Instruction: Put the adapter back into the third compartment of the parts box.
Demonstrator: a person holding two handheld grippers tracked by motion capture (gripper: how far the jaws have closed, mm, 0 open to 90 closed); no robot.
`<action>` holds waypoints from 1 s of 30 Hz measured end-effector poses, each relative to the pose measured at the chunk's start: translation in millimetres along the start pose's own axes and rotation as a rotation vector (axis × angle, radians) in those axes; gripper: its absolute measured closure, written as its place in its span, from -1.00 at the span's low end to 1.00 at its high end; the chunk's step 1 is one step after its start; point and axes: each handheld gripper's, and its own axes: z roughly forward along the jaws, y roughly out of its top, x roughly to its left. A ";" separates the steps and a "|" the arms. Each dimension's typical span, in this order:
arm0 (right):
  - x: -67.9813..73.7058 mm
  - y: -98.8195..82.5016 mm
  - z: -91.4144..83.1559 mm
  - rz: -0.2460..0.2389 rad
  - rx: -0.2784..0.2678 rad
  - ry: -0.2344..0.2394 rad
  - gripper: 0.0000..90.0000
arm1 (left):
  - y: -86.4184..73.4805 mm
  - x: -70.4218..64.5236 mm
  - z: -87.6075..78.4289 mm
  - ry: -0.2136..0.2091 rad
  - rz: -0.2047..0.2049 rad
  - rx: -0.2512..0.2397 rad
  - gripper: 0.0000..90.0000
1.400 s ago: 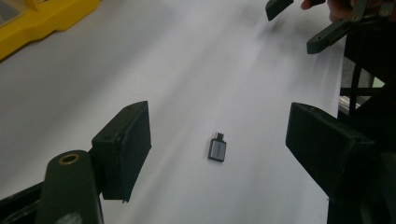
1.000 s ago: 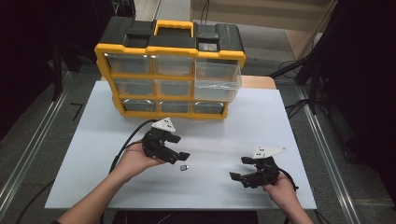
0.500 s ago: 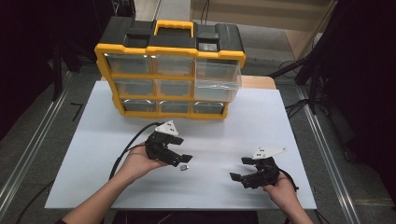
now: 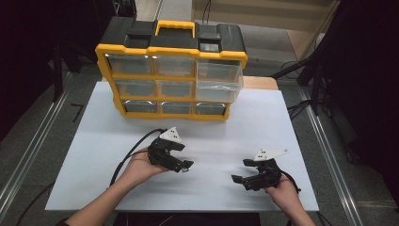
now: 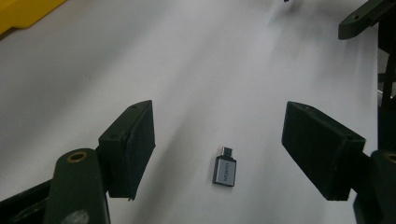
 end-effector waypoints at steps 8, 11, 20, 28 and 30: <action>-0.1 -0.1 0.0 0.000 0.001 -0.004 -0.67 | -6.3 0.3 10.1 0.007 0.007 0.031 -0.39; -0.3 -0.1 0.4 0.001 0.004 -0.005 -0.67 | -9.2 -0.1 15.0 -0.003 0.010 0.044 -0.36; -0.2 -0.2 0.9 0.003 0.008 -0.001 -0.67 | -15.2 -4.3 25.1 0.009 0.041 0.089 -0.32; -0.6 -0.4 0.8 0.003 0.008 -0.004 -0.67 | -20.4 -11.1 29.6 0.052 0.088 0.085 -0.19; -0.5 -0.4 1.0 0.006 0.012 -0.003 -0.67 | -21.0 -13.5 30.3 0.070 0.098 0.083 -0.18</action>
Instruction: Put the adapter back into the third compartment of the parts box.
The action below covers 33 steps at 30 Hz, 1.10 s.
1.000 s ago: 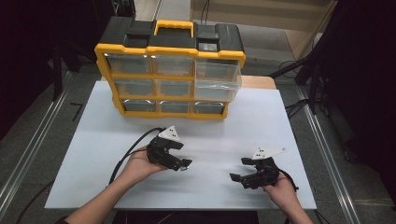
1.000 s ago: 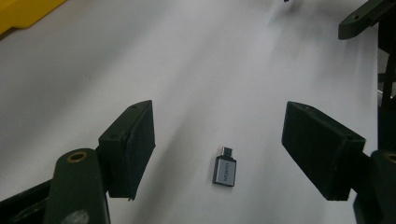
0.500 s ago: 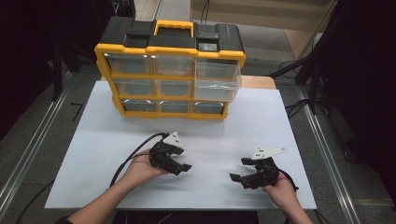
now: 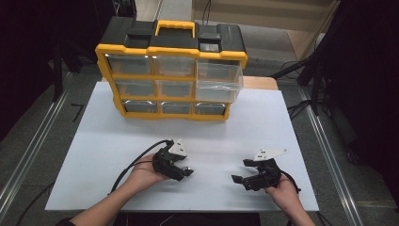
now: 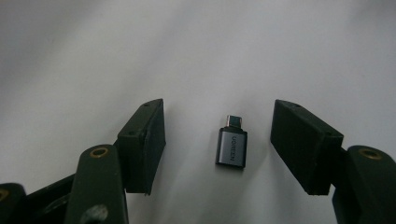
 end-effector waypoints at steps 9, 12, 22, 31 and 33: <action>0.1 -0.1 0.5 0.000 0.006 0.000 -0.67 | -0.9 -6.6 0.0 0.053 0.036 0.009 -0.02; 0.1 -0.1 0.7 -0.002 0.008 0.000 -0.67 | -1.5 -8.0 -0.2 0.057 0.038 0.005 0.02; 0.2 -0.1 0.6 -0.003 0.008 0.000 -0.67 | -4.1 -8.9 -2.4 0.033 0.032 -0.010 0.51; 0.3 0.0 0.8 -0.002 0.009 0.001 -0.67 | -4.6 -3.3 -3.0 0.004 0.019 -0.014 0.71; 0.3 0.0 0.8 -0.002 0.009 0.001 -0.67 | -4.3 -1.6 -3.2 -0.005 0.013 -0.012 0.71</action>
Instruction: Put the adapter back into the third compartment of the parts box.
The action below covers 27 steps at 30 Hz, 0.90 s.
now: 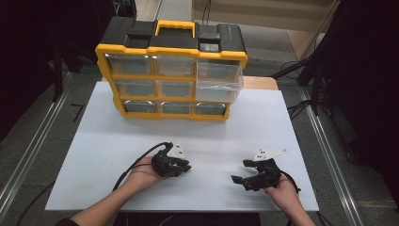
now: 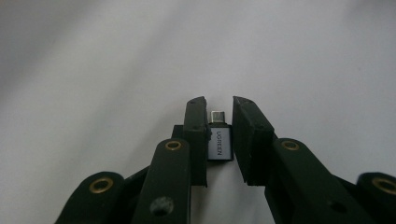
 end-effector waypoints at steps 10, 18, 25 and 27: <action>0.1 0.0 -0.5 -0.003 -0.001 0.002 -0.67 | 3.9 9.7 -6.7 -0.054 -0.036 0.004 0.72; 0.5 0.2 0.0 -0.003 0.000 0.004 -0.67 | 5.9 15.1 -17.2 -0.092 -0.052 0.011 0.72; 0.3 0.1 0.0 -0.003 0.001 0.005 -0.67 | 11.4 15.8 -27.3 -0.116 -0.054 0.000 0.72; 0.4 0.0 0.1 -0.004 0.001 0.006 -0.67 | 13.0 17.1 -31.1 -0.119 -0.052 -0.006 0.72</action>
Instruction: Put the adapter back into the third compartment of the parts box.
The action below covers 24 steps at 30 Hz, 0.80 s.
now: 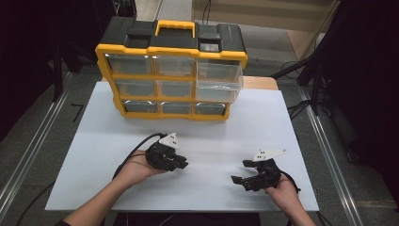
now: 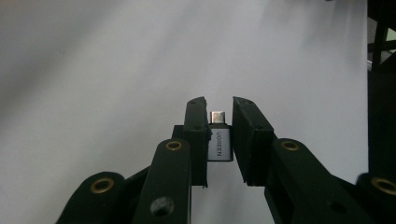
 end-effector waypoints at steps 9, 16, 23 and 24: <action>0.5 0.2 0.5 0.001 0.001 0.004 -0.67 | 6.5 3.6 -11.3 -0.042 0.000 -0.003 0.72; 0.7 0.5 0.4 0.002 -0.003 0.008 -0.67 | 13.2 3.6 -15.3 -0.111 0.043 0.027 0.72; 0.7 0.9 -0.2 0.001 -0.012 0.014 -0.67 | 22.0 1.6 -18.3 -0.134 0.083 0.030 0.72; 0.8 1.0 -0.3 0.003 -0.014 0.014 -0.67 | 23.9 1.7 -18.9 -0.137 0.086 0.035 0.72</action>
